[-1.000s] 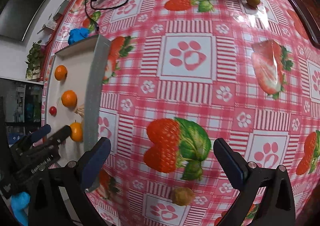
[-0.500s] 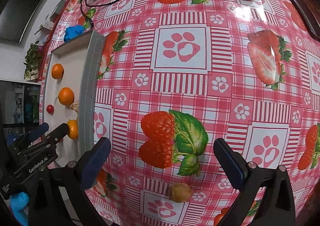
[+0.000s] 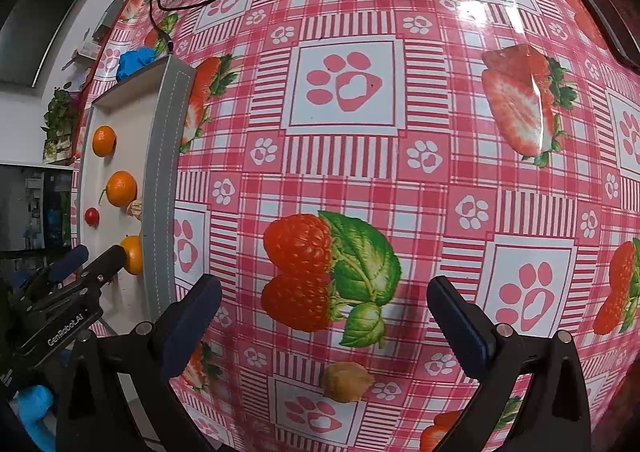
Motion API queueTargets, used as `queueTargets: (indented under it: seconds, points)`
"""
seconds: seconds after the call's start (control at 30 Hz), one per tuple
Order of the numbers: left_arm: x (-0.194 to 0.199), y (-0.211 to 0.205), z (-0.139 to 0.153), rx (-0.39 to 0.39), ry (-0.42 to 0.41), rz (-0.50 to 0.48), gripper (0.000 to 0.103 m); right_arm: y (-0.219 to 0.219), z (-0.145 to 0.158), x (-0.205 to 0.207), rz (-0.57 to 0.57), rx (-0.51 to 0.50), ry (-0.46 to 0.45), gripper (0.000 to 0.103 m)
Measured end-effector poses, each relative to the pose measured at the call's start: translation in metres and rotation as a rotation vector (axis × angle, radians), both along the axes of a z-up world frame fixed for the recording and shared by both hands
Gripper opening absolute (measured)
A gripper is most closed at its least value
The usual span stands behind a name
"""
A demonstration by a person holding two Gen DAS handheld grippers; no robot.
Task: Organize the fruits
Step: 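Withdraw both open tools from the tray back over the table, then close the left tool on a beige dried fruit on the table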
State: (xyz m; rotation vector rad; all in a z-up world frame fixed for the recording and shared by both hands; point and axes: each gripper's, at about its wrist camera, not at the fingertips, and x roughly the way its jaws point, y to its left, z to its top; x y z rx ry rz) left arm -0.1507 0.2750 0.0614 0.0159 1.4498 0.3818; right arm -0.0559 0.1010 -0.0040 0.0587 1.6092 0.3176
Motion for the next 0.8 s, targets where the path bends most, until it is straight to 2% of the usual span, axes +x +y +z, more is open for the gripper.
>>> queueTargets:
  seconds: [0.2,0.4,0.7,0.8]
  points:
    - [0.000,-0.016,0.003,-0.001,-0.010,-0.047,0.079,-0.019,0.001,0.007,-0.039,-0.027,-0.012,0.103]
    - [0.001,-0.048,0.007,-0.061,-0.021,-0.138,0.079,-0.055,-0.003,0.022,-0.077,-0.143,-0.032,0.103]
    - [-0.017,-0.138,-0.010,-0.204,0.040,-0.377,0.079,-0.122,-0.009,0.026,-0.152,-0.281,-0.033,0.103]
    - [-0.020,-0.161,-0.017,-0.219,0.059,-0.429,0.079,-0.133,-0.007,0.022,-0.147,-0.275,-0.044,0.103]
